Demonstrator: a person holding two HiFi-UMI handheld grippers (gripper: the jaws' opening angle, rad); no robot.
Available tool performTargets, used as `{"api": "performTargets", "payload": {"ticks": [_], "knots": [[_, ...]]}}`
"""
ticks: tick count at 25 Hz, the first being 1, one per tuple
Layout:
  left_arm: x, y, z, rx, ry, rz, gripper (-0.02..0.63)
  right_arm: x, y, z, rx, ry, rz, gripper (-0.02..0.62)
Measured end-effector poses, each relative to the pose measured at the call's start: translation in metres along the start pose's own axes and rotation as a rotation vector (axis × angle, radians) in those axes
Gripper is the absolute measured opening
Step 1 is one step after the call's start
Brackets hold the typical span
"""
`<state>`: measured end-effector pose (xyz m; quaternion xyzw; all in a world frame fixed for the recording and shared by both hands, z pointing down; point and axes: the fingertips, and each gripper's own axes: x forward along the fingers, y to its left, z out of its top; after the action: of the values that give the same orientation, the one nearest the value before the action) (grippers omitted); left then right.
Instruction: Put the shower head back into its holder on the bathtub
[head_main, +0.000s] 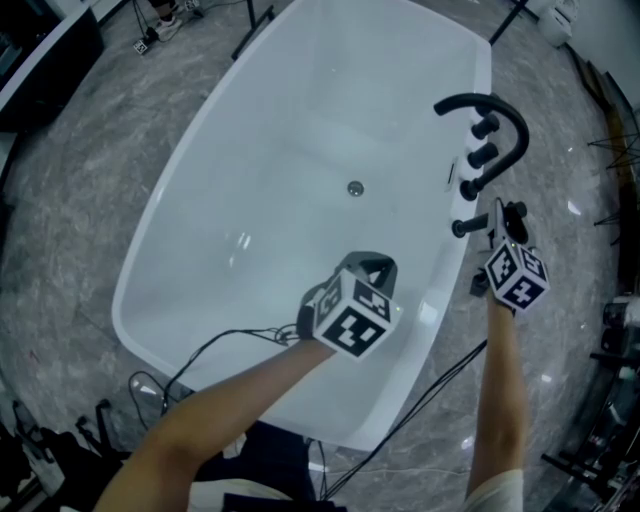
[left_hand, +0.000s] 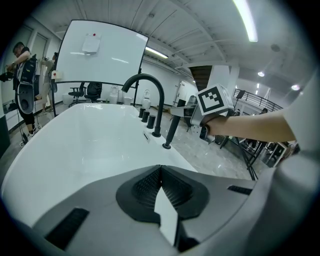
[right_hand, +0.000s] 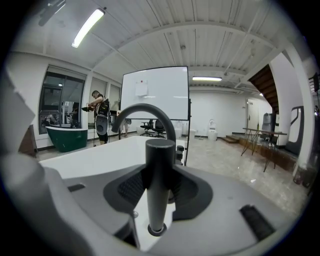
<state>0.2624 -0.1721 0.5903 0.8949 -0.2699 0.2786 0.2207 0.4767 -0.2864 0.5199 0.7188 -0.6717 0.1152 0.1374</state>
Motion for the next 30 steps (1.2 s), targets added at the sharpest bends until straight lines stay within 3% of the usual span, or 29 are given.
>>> {"api": "performTargets", "payload": {"ticks": [16, 25, 30], "knots": [[0.002, -0.007, -0.004, 0.003, 0.012, -0.012, 0.015, -0.004, -0.001, -0.012, -0.005, 0.029, -0.008, 0.163], [-0.019, -0.024, 0.008, 0.057, -0.006, -0.037, 0.015, -0.038, 0.003, -0.024, 0.020, 0.087, -0.052, 0.163], [-0.049, -0.026, 0.014, 0.063, -0.017, -0.035, 0.015, -0.070, 0.028, -0.018, 0.067, 0.101, -0.050, 0.163]]}}
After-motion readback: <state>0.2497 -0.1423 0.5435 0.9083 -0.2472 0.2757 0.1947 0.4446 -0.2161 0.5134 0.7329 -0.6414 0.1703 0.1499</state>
